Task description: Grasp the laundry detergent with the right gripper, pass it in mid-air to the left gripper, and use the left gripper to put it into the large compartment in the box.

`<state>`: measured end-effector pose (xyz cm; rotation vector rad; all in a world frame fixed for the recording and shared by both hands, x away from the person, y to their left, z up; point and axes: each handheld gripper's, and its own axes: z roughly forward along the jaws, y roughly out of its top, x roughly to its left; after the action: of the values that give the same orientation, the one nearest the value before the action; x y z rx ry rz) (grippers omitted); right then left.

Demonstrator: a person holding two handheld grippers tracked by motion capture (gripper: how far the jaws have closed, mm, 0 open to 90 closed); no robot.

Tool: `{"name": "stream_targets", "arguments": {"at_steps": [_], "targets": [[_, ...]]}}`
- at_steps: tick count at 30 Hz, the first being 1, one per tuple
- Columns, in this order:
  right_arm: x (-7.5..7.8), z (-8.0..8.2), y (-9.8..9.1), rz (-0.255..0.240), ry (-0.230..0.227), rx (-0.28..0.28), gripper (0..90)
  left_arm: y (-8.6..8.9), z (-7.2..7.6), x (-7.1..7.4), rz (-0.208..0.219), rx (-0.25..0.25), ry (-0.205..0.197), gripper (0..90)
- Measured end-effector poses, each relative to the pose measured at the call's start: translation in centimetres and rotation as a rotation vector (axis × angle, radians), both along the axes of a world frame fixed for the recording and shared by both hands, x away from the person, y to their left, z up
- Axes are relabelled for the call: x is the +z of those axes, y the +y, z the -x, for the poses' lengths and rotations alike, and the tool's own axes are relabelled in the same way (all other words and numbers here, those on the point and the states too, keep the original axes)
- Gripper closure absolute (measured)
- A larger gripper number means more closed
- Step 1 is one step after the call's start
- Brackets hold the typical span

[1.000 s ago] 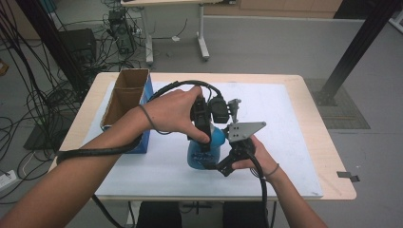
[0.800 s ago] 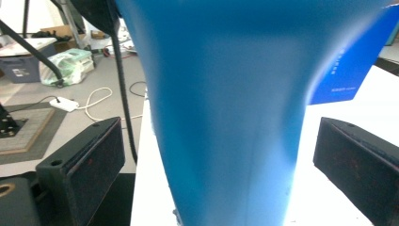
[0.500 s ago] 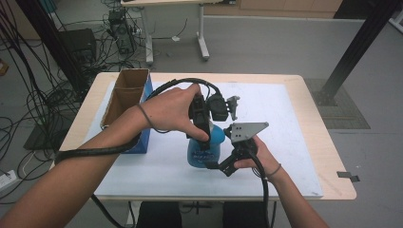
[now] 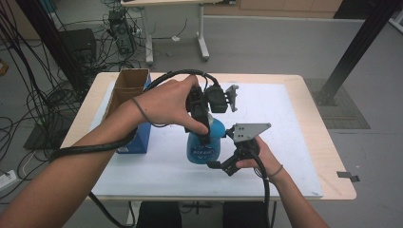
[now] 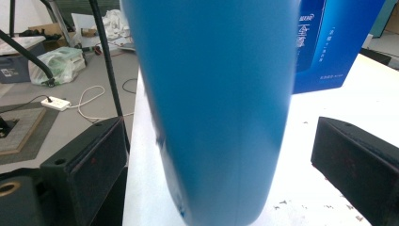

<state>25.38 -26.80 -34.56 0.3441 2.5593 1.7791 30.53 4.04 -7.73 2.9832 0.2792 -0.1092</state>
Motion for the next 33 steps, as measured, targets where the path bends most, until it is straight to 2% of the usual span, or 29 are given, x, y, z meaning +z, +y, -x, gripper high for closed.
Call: {"name": "stream_targets", "arguments": {"at_steps": [9,14,19,20,21,26,31,32,33], "targets": [[-0.1,0.1,-0.2,0.007,0.001,-0.012,3.5,0.7,0.5,2.5,0.042,0.027,-0.040,37.4],[-0.2,0.2,-0.3,0.006,0.006,-0.017,3.5,1.3,0.4,4.1,0.065,0.068,-0.053,37.4],[-0.2,0.2,-0.3,0.006,0.006,-0.017,3.5,1.5,0.3,5.1,0.064,0.118,-0.063,37.4],[-0.2,0.3,-0.2,0.007,0.005,-0.017,3.5,1.5,0.3,5.4,0.062,0.141,-0.068,37.4],[-0.2,0.3,-0.2,0.006,0.003,-0.017,3.5,1.5,0.2,5.6,0.060,0.141,-0.073,37.4],[0.0,0.3,-0.2,0.006,-0.003,-0.018,3.5,2.2,-0.1,6.4,0.080,0.230,-0.085,37.4],[0.2,0.3,-0.3,0.009,-0.005,-0.021,3.5,3.1,-0.5,7.2,0.117,0.301,-0.095,37.5],[0.2,0.3,-0.3,0.009,-0.004,-0.021,3.5,3.4,-0.8,7.4,0.122,0.363,-0.083,37.5],[0.2,0.3,-0.3,0.009,-0.007,-0.020,3.5,3.6,-0.9,7.5,0.130,0.385,-0.082,37.5]]}}
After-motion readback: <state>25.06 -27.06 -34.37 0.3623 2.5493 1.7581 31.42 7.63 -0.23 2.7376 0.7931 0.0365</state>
